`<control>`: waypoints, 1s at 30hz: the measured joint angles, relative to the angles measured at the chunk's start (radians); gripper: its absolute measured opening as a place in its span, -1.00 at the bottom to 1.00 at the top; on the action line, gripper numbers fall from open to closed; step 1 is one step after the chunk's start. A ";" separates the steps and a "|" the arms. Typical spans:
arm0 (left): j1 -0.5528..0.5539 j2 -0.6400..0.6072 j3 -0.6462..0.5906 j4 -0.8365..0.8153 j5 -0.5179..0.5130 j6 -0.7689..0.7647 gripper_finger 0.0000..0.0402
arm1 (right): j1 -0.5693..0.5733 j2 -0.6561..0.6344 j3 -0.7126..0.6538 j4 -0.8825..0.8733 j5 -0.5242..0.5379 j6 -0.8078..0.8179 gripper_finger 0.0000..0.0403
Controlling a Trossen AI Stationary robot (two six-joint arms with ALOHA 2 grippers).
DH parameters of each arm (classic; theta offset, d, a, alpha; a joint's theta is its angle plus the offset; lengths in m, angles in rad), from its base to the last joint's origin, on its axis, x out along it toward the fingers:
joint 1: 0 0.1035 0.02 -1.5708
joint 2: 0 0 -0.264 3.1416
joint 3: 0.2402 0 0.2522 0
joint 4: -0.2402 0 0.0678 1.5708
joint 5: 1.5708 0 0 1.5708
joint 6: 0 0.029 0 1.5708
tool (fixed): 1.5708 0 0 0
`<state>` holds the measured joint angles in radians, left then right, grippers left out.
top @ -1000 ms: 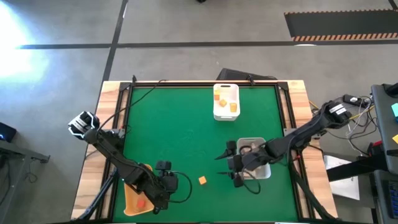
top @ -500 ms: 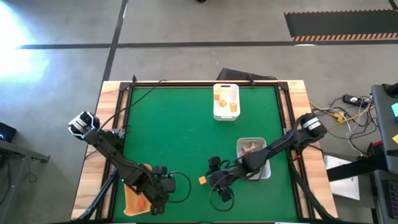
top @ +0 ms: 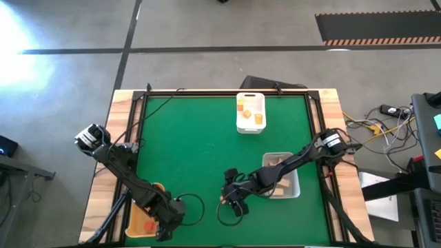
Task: Sort & place blocks by color
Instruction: Put the yellow block into the white bin
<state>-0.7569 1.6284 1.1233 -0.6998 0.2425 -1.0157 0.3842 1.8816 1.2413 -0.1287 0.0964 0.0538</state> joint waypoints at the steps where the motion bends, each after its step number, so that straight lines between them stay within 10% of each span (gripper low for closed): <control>1: 0.000 -0.001 0.000 0.000 0.000 0.000 -0.19 | -0.001 0.000 0.000 0.000 -0.001 0.001 0.34; 30: 0.002 -0.128 0.009 0.009 -0.361 0.143 -0.19 | -0.005 0.059 -0.040 0.138 0.001 0.014 -0.41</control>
<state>-0.7544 1.5005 1.1324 -0.6907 -0.1182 -0.8723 0.3790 1.9403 1.2015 0.0093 0.0971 0.0677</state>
